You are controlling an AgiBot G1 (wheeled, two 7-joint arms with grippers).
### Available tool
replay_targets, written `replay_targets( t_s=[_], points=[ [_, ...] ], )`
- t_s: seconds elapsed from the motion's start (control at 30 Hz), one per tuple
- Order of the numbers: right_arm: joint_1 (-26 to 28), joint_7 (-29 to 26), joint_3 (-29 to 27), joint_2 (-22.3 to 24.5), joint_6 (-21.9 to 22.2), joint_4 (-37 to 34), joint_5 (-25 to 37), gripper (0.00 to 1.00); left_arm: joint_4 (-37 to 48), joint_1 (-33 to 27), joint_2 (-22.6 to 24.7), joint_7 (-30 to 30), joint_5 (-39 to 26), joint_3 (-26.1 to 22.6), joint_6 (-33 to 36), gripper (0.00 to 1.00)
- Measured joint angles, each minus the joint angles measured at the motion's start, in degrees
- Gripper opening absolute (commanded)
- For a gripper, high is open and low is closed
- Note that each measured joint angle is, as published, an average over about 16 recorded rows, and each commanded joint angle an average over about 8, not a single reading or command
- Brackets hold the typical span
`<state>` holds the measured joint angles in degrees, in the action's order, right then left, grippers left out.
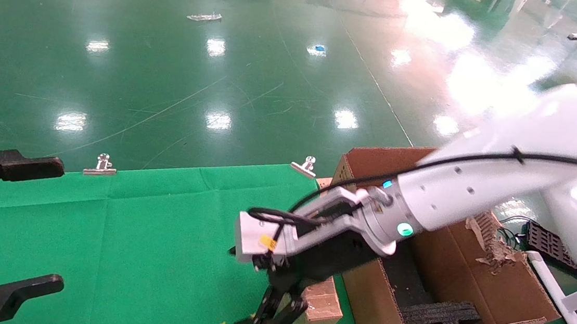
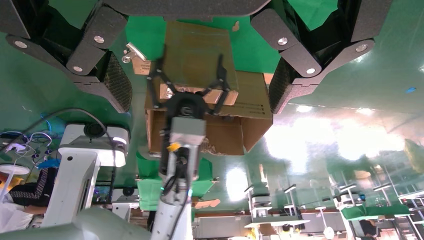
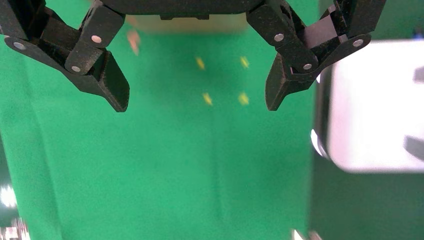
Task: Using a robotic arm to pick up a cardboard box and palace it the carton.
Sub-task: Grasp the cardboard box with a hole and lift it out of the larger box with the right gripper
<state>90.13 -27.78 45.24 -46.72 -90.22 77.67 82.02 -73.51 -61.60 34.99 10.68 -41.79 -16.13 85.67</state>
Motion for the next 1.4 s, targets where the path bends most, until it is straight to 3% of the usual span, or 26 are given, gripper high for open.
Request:
replay_targets(
  t_s=[0.23, 0.57, 0.83, 1.1, 1.4],
  points=[
    [13.16, -5.02, 12.00, -1.07, -0.60, 0.14, 4.26, 1.00, 0.00, -0.01, -0.01, -0.02, 0.02, -0.03, -0.01, 1.00],
    [27.17, -8.53, 29.78, -1.93, -0.61, 0.12, -0.13, 1.00, 0.00, -0.02, -0.03, -0.04, 0.05, -0.07, -0.03, 1.00],
    [33.04, -11.75, 42.15, -5.11, -0.03, 0.02, -3.09, 1.00, 0.00, -0.02, -0.04, -0.05, 0.07, -0.11, -0.05, 1.00],
    [37.29, -17.09, 50.19, -8.08, 0.95, -0.16, -3.52, 1.00, 0.00, -0.03, -0.06, -0.07, 0.10, -0.14, -0.06, 1.00],
    [39.09, -35.82, 53.83, -7.38, 2.85, -3.98, -7.08, 1.00, 0.00, -0.04, -0.07, -0.09, 0.12, -0.18, -0.08, 1.00]
  ],
)
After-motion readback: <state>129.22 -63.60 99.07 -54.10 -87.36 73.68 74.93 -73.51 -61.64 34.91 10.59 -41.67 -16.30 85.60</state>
